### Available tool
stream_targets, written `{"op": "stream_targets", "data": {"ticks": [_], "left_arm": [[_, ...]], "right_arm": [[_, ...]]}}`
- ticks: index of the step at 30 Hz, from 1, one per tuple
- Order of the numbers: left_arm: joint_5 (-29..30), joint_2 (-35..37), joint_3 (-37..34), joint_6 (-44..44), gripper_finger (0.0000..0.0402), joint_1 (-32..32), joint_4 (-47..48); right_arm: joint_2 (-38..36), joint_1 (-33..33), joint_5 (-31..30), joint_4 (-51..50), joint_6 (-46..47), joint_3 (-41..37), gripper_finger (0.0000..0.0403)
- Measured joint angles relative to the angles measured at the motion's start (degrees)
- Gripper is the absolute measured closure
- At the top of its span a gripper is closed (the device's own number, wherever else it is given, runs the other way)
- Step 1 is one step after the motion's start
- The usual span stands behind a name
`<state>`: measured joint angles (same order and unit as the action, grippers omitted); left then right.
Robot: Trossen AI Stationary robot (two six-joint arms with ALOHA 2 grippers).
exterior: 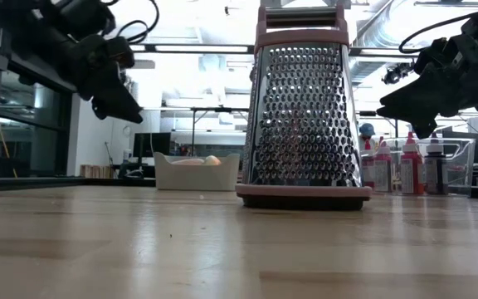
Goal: Pick & Place Food Item
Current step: Return to Home Position
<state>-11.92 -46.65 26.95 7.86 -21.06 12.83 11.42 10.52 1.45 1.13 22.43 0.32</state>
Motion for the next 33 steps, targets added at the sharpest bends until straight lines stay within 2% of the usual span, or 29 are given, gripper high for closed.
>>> {"op": "stream_targets", "data": {"ticks": [18, 33], "left_arm": [[0.0, 7.2, -1.0, -0.5, 0.0222, 0.0, -0.5], [0.0, 18.2, -1.0, -1.2, 0.0222, 0.0, -0.4]], "right_arm": [[0.0, 0.0, 0.0, 0.0, 0.0, 0.0, 0.0289], [0.0, 0.0, 0.0, 0.0, 0.0, 0.0, 0.0289]]}}
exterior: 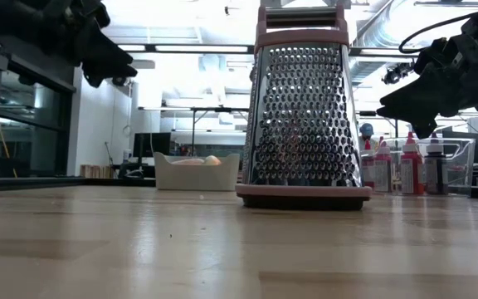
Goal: Pick & Place Food Item
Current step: Return to Home Position
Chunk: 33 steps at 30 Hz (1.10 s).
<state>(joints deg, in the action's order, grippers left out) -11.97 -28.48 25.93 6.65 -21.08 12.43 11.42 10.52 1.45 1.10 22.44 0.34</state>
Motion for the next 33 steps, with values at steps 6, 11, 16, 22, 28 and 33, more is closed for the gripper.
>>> {"op": "stream_targets", "data": {"ticks": [6, 11, 16, 22, 28, 33], "left_arm": [[0.4, 1.7, 0.0, -0.8, 0.0222, 0.0, 1.8], [3.1, 3.1, -1.8, 0.0, 0.0222, 0.5, 1.6], [3.2, 6.3, -8.2, 1.9, 0.0222, 1.4, -5.3], [4.8, 11.6, -14.6, 2.4, 0.0222, 1.8, -9.0], [5.5, 16.0, -18.2, 3.4, 0.0222, 1.8, -9.1], [5.6, 18.3, -20.9, 3.9, 0.0222, 1.8, -10.7]], "right_arm": [[0.0, 0.0, 0.0, 0.0, 0.0, 0.0, 0.0289], [0.0, 0.0, 0.0, 0.0, 0.0, 0.0, 0.0289], [0.0, 0.0, 0.0, 0.0, 0.0, 0.0, 0.0289], [0.0, 0.0, 0.0, 0.0, 0.0, 0.0, 0.0289], [0.0, 0.0, 0.0, 0.0, 0.0, 0.0, 0.0289], [0.0, 0.0, 0.0, 0.0, 0.0, 0.0, 0.0289]]}}
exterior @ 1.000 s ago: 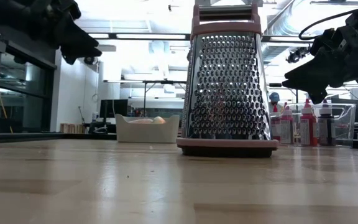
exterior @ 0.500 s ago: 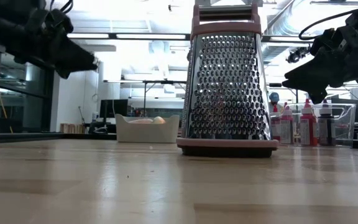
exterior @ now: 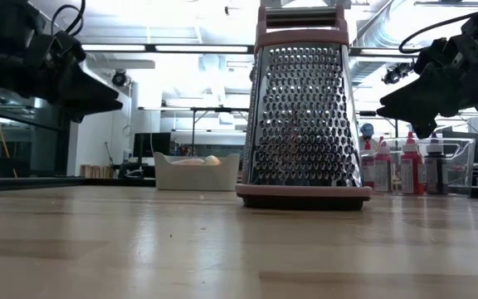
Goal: Pick & Place Food Item
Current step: Return to Home Position
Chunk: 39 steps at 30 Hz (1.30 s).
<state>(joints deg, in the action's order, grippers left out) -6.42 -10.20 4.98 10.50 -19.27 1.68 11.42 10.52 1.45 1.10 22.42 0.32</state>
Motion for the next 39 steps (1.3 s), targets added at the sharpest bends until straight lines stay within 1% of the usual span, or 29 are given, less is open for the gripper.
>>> {"op": "stream_targets", "data": {"ticks": [9, 23, 39], "left_arm": [[0.2, 0.2, -3.1, 1.3, 0.0222, 0.0, -4.4], [-0.3, 0.2, -4.2, 3.5, 0.0222, 0.0, -3.1], [-1.0, 0.1, -4.4, 2.1, 0.0222, 0.0, -3.0]], "right_arm": [[0.0, 0.0, 0.0, 0.0, 0.0, 0.0, 0.0289], [0.0, 0.0, 0.0, 0.0, 0.0, 0.0, 0.0289], [0.0, 0.0, 0.0, 0.0, 0.0, 0.0, 0.0289]]}}
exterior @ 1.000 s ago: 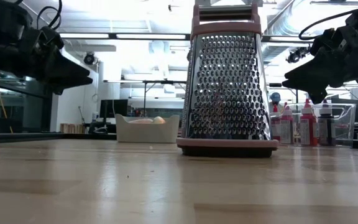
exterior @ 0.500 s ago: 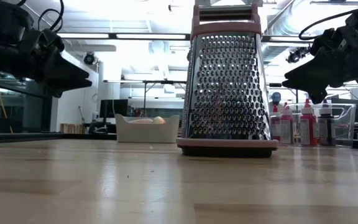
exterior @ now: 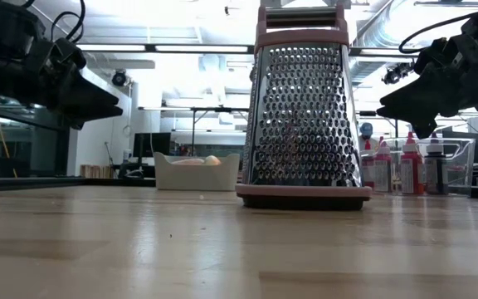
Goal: Pick & Place Food Item
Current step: Return to Home Position
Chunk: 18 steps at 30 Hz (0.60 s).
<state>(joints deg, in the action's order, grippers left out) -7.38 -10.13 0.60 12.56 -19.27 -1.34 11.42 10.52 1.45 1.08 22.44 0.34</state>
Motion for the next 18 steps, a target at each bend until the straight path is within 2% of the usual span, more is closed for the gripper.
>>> {"op": "stream_targets", "data": {"ticks": [18], "left_arm": [[-0.1, -0.9, 0.0, 0.6, 0.0222, 0.0, 0.0]], "right_arm": [[0.0, 0.0, 0.0, 0.0, 0.0, 0.0, 0.0289]]}}
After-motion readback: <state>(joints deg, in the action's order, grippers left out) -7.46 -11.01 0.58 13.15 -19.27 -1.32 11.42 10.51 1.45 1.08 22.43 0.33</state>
